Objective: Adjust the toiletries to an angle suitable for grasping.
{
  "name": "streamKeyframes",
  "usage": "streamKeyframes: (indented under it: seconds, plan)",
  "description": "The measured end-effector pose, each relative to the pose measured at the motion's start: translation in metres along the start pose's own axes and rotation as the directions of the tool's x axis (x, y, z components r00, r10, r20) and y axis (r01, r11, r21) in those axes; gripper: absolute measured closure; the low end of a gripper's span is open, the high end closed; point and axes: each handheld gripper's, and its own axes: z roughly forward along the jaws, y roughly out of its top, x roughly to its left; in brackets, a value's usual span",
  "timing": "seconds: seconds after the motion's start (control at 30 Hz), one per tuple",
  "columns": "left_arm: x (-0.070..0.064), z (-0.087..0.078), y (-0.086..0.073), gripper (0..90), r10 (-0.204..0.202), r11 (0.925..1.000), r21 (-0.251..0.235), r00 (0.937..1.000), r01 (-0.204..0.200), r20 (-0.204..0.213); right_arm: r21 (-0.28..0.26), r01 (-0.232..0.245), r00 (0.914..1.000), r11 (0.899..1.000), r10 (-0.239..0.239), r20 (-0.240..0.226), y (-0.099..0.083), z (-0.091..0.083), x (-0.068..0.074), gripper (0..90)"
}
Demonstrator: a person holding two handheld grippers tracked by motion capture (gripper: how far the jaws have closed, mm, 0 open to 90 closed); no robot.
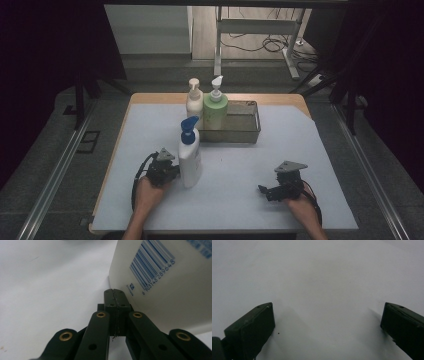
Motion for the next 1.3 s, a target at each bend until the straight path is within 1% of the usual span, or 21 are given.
streamKeyframes:
  seconds: [0.07, 0.17, 0.3, 0.4, 0.43, 0.67, 0.7, 0.8, 0.93, 1.3]
  plan:
    - [-0.004, 0.002, 0.001, 89.5, 0.004, 1.0, 0.001, 0.9999, -0.004, 0.011, 0.001, 0.0, 1.0, 1.0, 0.0, 0.001, 0.0, 0.0, 0.0, 0.0]
    - [-0.007, 0.003, 0.002, 89.5, 0.007, 1.0, 0.004, 0.9999, -0.007, 0.016, 0.002, 0.0, 1.0, 1.0, 0.0, 0.0, 0.0, 0.0, 0.0, 0.0]
    - [-0.011, 0.004, 0.002, 89.5, 0.022, 0.9997, 0.012, 0.9994, -0.023, 0.025, 0.002, 0.0, 1.0, 1.0, 0.0, -0.002, 0.0, 0.0, 0.0, 0.0]
    - [-0.013, 0.004, 0.002, 89.5, 0.02, 0.9997, 0.012, 0.9995, -0.02, 0.025, 0.002, 0.001, 1.0, 1.0, -0.001, -0.001, 0.0, 0.0, 0.0, 0.0]
    - [-0.014, 0.004, 0.002, 89.5, 0.027, 0.9995, 0.017, 0.9993, -0.028, 0.027, 0.003, 0.002, 1.0, 1.0, -0.002, -0.001, 0.0, 0.0, 0.0, 0.0]
    - [-0.019, 0.004, 0.001, 89.5, 0.04, 0.9989, 0.023, 0.9986, -0.041, 0.035, 0.002, 0.002, 1.0, 1.0, -0.002, -0.001, 0.0, 0.0, 0.0, 0.0]
    - [-0.02, 0.004, 0.001, 89.5, 0.037, 0.9991, 0.021, 0.9986, -0.038, 0.039, 0.002, 0.002, 1.0, 1.0, -0.002, -0.001, 0.0, 0.0, 0.0, 0.0]
    - [-0.023, 0.005, 0.001, 89.5, 0.051, 0.998, 0.034, 0.9977, -0.053, 0.046, 0.001, 0.001, 1.0, 1.0, -0.001, 0.0, 0.0, 0.0, 0.0, 0.0]
    - [-0.026, 0.005, 0.0, 89.5, 0.06, 0.9969, 0.048, 0.9969, -0.063, 0.051, 0.001, 0.002, 1.0, 1.0, -0.002, 0.0, 0.0, 0.0, 0.0, 0.0]
    - [-0.036, 0.006, -0.003, 89.5, 0.067, 0.996, 0.054, 0.9949, -0.072, 0.075, 0.002, 0.002, 1.0, 1.0, -0.002, -0.001, 0.0, 0.0, 0.0, 0.0]
